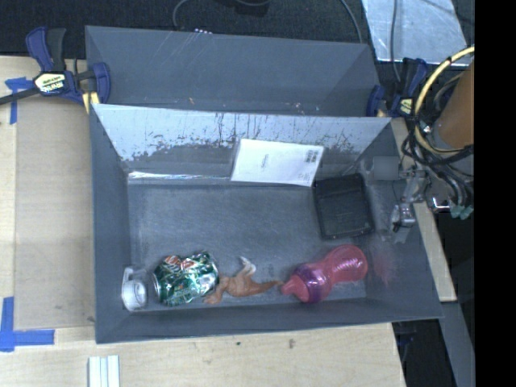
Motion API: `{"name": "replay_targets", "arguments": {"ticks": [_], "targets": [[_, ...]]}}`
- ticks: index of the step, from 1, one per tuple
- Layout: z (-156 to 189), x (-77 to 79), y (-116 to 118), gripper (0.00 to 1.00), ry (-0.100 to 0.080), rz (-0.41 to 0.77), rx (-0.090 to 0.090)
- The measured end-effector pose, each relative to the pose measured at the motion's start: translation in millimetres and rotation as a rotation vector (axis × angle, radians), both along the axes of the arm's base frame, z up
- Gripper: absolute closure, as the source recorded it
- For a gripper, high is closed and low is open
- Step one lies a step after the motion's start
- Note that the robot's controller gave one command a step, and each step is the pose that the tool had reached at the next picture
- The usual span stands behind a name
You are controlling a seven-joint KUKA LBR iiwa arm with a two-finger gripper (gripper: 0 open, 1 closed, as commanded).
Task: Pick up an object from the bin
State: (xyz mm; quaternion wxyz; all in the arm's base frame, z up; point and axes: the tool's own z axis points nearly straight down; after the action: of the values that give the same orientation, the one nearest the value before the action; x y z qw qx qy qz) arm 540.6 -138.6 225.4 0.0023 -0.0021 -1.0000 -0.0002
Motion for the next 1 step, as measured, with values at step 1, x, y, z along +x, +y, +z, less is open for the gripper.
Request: {"name": "replay_targets", "arguments": {"ticks": [1], "targets": [[4.7,1.6,0.7,0.0,-0.008,0.003,-0.001]]}}
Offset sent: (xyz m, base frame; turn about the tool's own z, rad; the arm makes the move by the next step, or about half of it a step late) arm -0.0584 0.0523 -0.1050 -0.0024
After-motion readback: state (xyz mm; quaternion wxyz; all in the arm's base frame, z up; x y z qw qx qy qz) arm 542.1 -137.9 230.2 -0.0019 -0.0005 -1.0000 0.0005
